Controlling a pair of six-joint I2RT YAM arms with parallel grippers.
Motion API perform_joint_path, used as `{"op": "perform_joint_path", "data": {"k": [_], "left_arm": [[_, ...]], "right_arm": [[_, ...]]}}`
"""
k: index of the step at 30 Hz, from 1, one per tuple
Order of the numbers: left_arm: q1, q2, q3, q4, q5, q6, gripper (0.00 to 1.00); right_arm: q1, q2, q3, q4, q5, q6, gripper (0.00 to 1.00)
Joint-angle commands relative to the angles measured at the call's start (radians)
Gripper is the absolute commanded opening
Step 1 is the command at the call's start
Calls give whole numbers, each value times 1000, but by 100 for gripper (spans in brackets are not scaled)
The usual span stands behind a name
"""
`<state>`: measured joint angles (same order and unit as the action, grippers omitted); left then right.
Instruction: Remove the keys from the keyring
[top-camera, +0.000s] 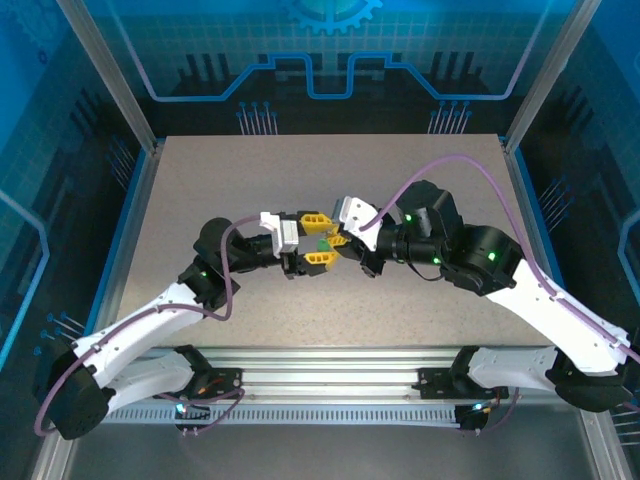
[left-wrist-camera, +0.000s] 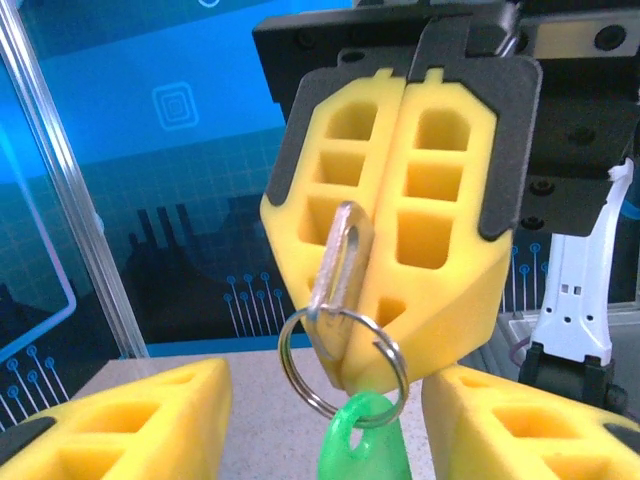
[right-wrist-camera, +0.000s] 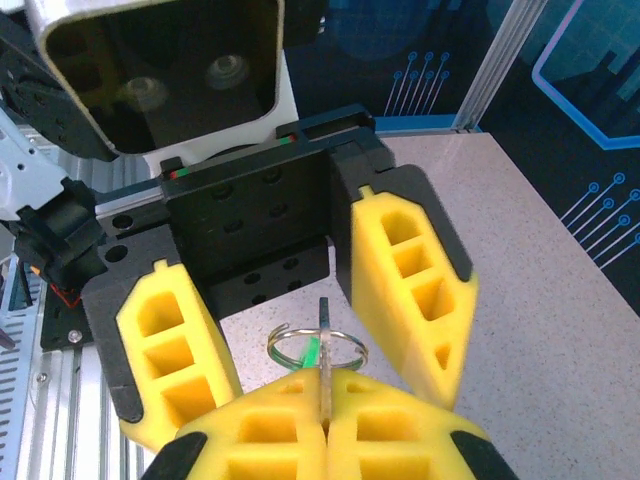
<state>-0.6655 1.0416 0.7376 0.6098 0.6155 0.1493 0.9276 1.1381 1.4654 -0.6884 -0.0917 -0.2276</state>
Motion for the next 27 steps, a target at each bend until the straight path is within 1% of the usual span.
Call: {"op": "perform_joint_path", "data": {"k": [1, 3, 6, 10, 12, 15, 16, 20, 24, 27], "left_arm": [[-6, -3, 34, 68, -19, 19, 51], [-7, -10, 41, 65, -16, 13, 48], [-8, -24, 50, 31, -10, 21, 35], [-8, -39, 52, 12, -14, 21, 26], [-8, -49, 52, -3, -14, 23, 17], [-8, -58, 55, -24, 0, 26, 2], [-7, -59, 59, -32, 10, 27, 0], [-8, -63, 63, -36, 6, 24, 0], [-8, -61, 63, -13, 14, -8, 0], [-7, -62, 71, -32, 12, -11, 0]], "right_arm": [[-22, -17, -3, 20, -37, 28, 0], [-31, -18, -11, 24, -42, 31, 0], [-44, -27, -20, 33, -51, 40, 0], [-63, -32, -32, 33, -67, 43, 0], [-68, -34, -40, 30, -71, 45, 0], [-80, -41, -51, 33, -80, 52, 0], [-85, -41, -53, 32, -80, 55, 0], [-99, -44, -62, 37, -96, 63, 0], [-107, -41, -70, 36, -104, 69, 0], [-109, -38, -72, 32, -115, 76, 0]]}}
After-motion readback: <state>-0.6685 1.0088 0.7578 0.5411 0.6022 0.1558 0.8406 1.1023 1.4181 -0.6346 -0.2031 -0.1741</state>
